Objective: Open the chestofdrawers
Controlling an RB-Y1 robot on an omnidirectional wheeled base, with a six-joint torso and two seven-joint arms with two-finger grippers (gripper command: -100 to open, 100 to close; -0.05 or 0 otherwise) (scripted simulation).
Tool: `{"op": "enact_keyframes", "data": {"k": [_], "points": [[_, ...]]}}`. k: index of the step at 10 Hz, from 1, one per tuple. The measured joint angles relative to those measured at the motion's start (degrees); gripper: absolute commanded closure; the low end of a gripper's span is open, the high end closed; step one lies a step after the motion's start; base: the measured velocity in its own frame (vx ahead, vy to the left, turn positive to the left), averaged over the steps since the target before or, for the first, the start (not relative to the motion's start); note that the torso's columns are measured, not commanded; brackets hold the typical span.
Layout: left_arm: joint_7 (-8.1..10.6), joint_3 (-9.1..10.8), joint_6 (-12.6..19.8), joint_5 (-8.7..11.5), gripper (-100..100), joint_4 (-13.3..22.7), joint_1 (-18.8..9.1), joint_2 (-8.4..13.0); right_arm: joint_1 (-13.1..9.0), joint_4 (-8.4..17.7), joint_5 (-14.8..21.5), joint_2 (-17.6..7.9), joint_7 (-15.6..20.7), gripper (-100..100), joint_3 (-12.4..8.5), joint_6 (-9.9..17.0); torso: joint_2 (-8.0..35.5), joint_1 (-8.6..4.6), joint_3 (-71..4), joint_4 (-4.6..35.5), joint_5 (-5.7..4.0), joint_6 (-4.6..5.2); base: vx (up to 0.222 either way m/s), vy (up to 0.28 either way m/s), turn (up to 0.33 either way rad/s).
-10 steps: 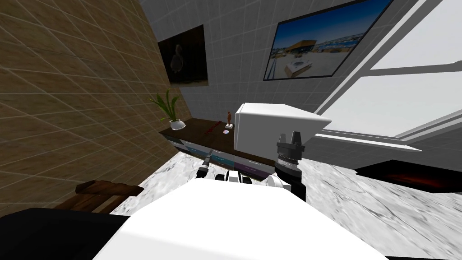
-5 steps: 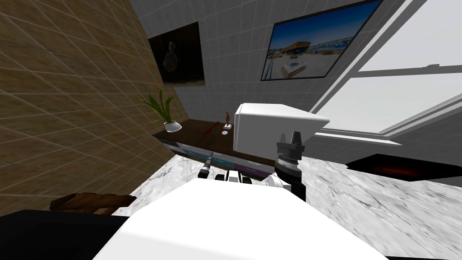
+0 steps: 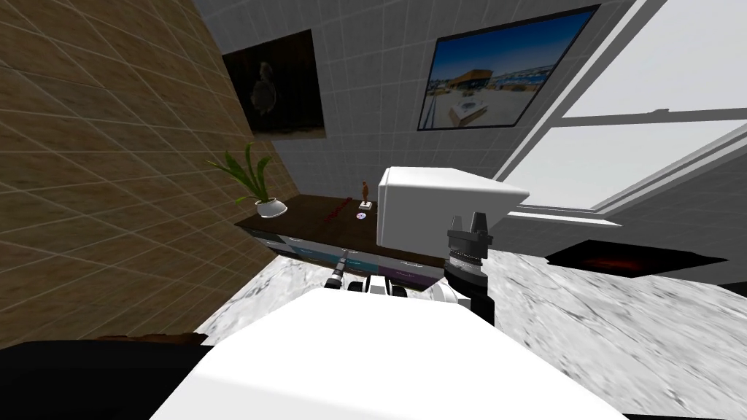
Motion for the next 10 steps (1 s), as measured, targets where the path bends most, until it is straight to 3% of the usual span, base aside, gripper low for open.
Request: {"op": "enact_keyframes", "data": {"k": [1,4,6,7,10], "points": [[-0.39,-0.2,-0.91,0.0,-100,1.73,-0.22,-1.32,0.0,0.0,0.0,0.0,0.0,0,0.0,0.0,-0.02,-0.01,-0.02,-0.01,0.0,-0.02,0.038,0.043,-0.052],[-0.76,-0.62,-0.82,-0.07,-100,2.42,-0.01,-4.77,0.0,0.0,0.0,0.0,0.0,0,0.0,0.0,0.13,-0.1,0.07,0.03,-0.03,-0.01,0.015,0.025,-0.031],[-0.64,-0.61,0.32,-0.08,-100,1.16,-0.11,-4.79,0.01,0.0,0.0,0.01,0.0,0,0.0,0.0,-0.06,-0.08,-0.03,0.0,-0.03,-0.01,0.043,0.005,-0.001],[-0.6,-0.6,0.68,-0.08,100,0.97,-0.15,-4.78,0.0,0.0,0.0,0.01,0.0,0,0.0,0.0,0.01,-0.07,-0.02,-0.01,-0.02,-0.02,0.0,0.0,0.0],[-0.45,-0.64,1.06,-0.11,100,0.31,-0.86,-4.76,-0.02,0.0,0.0,0.01,0.0,0,0.0,0.0,0.46,0.04,0.21,-0.05,0.06,-0.07,-0.154,0.01,0.029]]}}
